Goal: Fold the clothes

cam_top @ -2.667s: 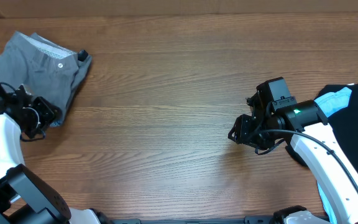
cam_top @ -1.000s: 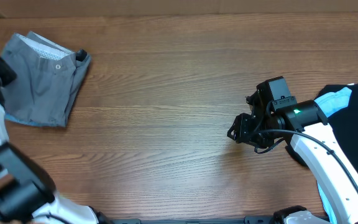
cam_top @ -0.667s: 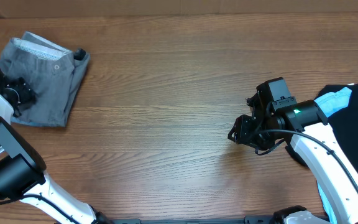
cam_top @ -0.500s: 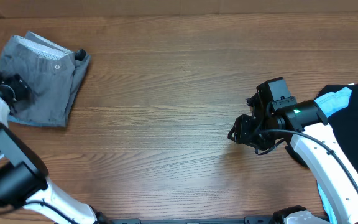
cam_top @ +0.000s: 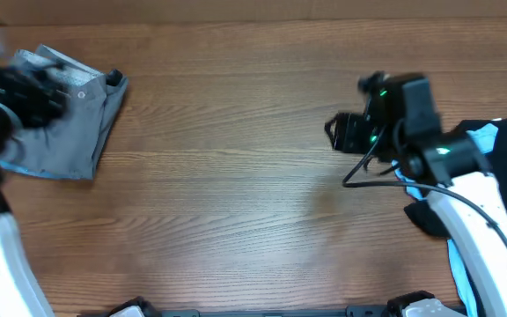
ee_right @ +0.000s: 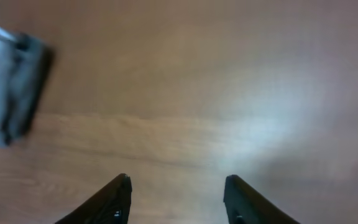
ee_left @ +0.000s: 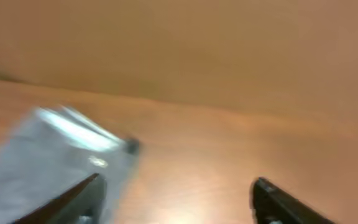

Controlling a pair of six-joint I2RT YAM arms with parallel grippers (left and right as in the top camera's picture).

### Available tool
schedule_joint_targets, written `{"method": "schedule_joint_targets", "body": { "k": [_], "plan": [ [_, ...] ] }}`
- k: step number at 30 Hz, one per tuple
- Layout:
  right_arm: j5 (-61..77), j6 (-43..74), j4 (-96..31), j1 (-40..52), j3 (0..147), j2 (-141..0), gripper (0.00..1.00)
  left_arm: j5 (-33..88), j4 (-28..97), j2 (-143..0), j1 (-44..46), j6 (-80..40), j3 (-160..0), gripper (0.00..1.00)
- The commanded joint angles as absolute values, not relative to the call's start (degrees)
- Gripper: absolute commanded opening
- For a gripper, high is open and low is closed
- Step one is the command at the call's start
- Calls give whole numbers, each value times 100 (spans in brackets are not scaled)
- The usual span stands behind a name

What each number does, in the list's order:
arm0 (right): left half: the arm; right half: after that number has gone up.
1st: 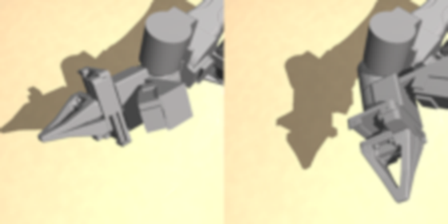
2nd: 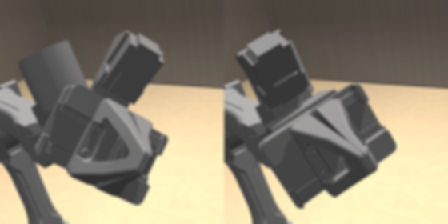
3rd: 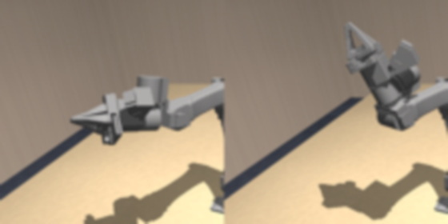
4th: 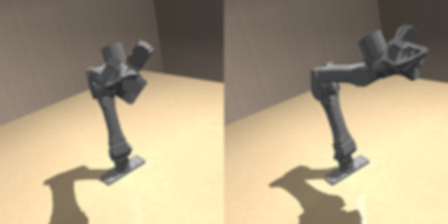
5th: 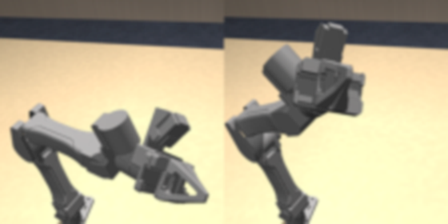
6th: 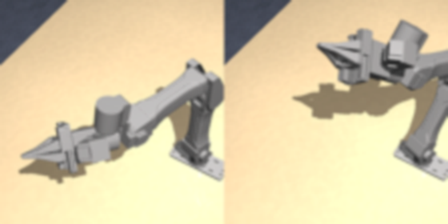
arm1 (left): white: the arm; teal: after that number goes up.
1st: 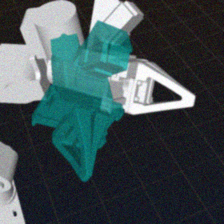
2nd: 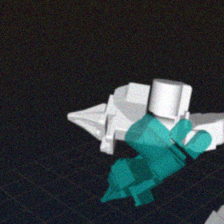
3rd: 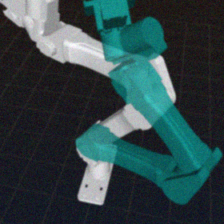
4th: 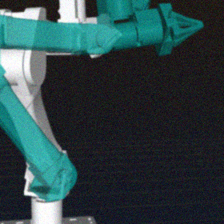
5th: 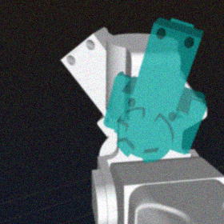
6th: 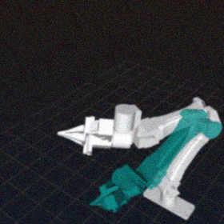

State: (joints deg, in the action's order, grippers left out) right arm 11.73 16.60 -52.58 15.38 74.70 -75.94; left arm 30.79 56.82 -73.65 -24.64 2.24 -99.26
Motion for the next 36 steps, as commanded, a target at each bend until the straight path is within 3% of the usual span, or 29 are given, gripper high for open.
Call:
{"method": "schedule_joint_targets", "body": {
  "k": [1, 2, 6, 9, 13, 29, 36],
  "plan": [
    [987, 1057, -5465, 1527, 8460, -7105, 54, 2952, 6471, -6971, -1238, 917, -9861, 90],
    [987, 1055, -5581, 1527, 8652, -7028, 55, 2550, 6713, -6851, -790, 875, -9861, 100],
    [987, 1063, -5970, 1527, 9045, -6676, 64, 880, 7496, -6663, 766, 353, -9859, 100],
    [989, 1061, -6254, 1527, 9045, -6322, 100, -314, 8246, -6720, 1769, -397, -9837, 100],
    [989, 1061, -6619, 1527, 9045, -6145, 100, -534, 8851, -6904, 2222, -515, -9830, 100],
    [989, 1037, -7148, 1527, 9039, -6178, 100, -532, 8890, -7795, 2248, -517, -9830, 100],
    [537, 843, -6453, 1525, 9041, -6158, 100, -532, 8888, -8134, 2248, -517, -9830, 100]
  ]
}}
